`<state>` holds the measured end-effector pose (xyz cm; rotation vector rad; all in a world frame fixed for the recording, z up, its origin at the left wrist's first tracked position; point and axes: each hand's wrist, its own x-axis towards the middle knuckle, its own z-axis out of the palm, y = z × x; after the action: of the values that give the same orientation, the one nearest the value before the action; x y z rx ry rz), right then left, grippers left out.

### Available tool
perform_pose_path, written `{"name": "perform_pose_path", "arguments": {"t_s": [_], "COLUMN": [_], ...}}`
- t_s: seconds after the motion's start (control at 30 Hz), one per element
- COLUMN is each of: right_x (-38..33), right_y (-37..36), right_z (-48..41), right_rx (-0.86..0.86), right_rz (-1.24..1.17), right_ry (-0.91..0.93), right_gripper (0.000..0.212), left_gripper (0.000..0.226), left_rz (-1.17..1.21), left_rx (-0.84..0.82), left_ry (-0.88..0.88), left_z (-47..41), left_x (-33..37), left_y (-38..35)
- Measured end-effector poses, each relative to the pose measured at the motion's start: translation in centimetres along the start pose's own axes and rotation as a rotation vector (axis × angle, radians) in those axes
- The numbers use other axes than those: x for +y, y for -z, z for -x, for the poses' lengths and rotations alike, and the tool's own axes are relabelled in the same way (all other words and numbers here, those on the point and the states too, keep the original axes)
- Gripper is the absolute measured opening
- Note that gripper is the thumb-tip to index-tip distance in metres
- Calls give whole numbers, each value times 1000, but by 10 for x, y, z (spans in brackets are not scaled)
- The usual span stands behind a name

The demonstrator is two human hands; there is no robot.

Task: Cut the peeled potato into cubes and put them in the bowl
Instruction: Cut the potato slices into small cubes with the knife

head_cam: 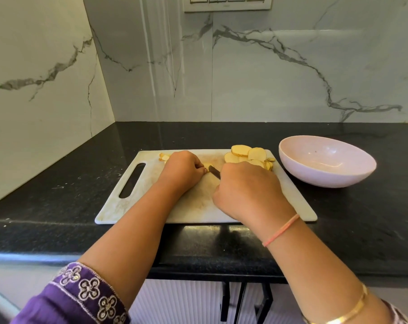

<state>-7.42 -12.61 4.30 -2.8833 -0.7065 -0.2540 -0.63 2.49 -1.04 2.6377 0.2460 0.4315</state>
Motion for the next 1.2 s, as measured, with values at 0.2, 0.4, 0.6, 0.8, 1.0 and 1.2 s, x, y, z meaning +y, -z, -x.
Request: {"name": "perform_pose_path", "arguments": {"t_s": [0.2,0.4,0.6,0.8,1.0,1.2], "right_x": [9,6,-5,-9,-7,12], "right_y": [3,-9,-19,-17,-11,-3], "right_z": [15,1,-19,-14,9,10], "right_rx": [23,146,30,56,9,38], "right_rz": [-43,-86,-63,-1,-19,-160], "right_ry": [-33,-27,-35,21,59,-9], "right_gripper": [35,15,20,19,12,29], "left_gripper": [20,42,34,36,38,33], "left_rz": [44,189,272,247,241,179], "left_rx": [-9,-31,29,32,28,94], "left_ry": [-4,39,46,57,76,45], "left_z": [3,2,-1,-4,-3,1], "left_x": [-5,-9,-9,-7,-8,-15], "left_y": [2,2,-2,2,1,1]}}
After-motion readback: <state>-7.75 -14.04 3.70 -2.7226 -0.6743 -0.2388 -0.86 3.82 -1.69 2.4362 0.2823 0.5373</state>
